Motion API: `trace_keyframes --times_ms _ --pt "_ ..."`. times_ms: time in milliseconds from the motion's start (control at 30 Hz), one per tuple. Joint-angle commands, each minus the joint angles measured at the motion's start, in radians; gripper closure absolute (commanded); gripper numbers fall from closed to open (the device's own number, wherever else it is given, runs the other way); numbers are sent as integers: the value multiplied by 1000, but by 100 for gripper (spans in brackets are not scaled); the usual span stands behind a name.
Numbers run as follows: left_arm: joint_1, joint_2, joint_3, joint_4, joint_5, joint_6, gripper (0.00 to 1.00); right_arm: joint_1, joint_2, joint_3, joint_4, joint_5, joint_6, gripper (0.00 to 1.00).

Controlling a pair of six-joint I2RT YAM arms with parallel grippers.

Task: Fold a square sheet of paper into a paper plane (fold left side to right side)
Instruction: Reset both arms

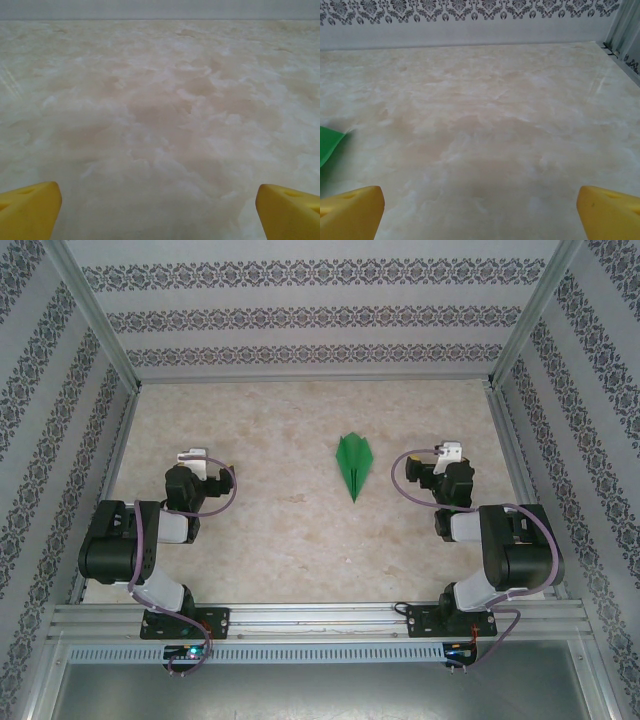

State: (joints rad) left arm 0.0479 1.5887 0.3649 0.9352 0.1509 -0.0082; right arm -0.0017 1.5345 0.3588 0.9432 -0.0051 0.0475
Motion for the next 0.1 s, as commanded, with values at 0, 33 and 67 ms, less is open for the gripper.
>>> trace_keyframes --times_ms 0,33,67 --pt "6 4 14 31 15 -4 1 9 -5 20 -1 21 -14 2" --pt "6 5 12 33 15 -5 1 9 -6 19 0 20 -13 2" --pt "6 4 12 33 15 -4 1 9 -7 19 1 19 -14 2"
